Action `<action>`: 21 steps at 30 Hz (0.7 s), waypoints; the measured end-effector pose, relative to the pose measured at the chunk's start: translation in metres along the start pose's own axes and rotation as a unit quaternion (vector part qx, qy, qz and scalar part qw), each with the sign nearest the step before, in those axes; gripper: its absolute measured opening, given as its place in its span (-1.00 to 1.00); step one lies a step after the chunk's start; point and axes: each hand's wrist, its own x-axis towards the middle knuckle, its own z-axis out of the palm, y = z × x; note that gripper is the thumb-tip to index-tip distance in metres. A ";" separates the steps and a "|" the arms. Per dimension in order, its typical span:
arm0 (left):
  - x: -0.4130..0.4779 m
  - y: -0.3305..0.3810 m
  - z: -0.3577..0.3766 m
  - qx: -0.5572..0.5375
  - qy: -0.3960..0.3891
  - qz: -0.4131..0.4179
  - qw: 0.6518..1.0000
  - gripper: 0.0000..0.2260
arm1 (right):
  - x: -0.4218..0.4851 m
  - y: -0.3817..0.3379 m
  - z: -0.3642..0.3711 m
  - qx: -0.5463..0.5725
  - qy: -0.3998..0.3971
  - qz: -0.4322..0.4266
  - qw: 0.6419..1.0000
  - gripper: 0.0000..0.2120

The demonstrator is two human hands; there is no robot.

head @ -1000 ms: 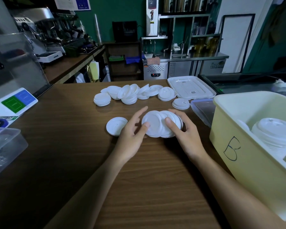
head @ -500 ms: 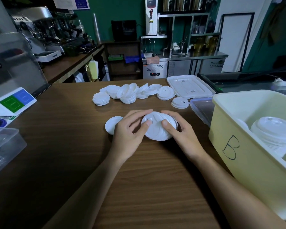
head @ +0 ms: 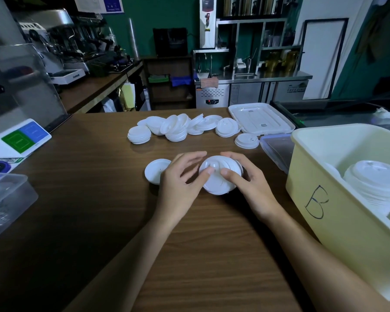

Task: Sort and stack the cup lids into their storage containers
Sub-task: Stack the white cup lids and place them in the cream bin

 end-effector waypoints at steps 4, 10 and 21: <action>0.000 -0.006 0.002 0.005 -0.073 -0.090 0.993 -0.72 | 0.002 -0.001 -0.001 0.005 0.008 -0.015 1.000 -0.57; -0.001 -0.008 0.005 -0.062 -0.109 -0.153 0.980 -0.52 | 0.001 -0.003 0.000 0.021 0.002 -0.016 1.000 -0.52; 0.001 -0.015 0.001 0.035 -0.130 -0.104 0.985 -0.50 | -0.002 -0.002 0.001 0.046 -0.009 -0.002 0.999 -0.59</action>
